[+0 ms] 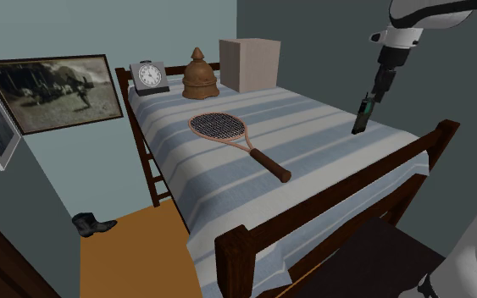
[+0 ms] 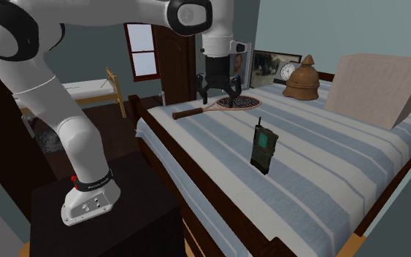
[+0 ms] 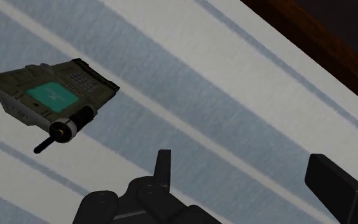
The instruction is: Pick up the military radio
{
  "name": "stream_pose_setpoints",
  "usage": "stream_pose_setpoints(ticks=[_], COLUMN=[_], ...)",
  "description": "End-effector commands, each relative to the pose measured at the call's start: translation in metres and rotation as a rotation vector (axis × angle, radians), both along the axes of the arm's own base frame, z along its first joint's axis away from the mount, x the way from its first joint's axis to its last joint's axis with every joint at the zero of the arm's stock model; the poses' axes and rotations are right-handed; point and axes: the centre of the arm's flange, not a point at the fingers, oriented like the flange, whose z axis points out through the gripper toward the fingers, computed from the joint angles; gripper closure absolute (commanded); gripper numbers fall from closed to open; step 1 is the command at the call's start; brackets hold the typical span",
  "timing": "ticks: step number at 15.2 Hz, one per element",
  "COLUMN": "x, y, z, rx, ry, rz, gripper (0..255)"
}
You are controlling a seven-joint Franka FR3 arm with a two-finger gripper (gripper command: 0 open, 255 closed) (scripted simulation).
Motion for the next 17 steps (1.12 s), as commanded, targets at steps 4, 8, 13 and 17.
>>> stream_pose_setpoints(ticks=[4, 8, 13, 17], x=[0.037, 0.07, 0.088, 0.088], y=[-0.053, -0.092, -0.112, -0.112], z=[-0.011, -0.018, -0.033, -0.054], rx=[-0.028, -0.048, -0.058, -0.058], ry=[0.022, 0.038, 0.047, 0.047], rz=[0.114, 0.201, 0.246, 0.246], gripper=[0, 0, 0, 0])
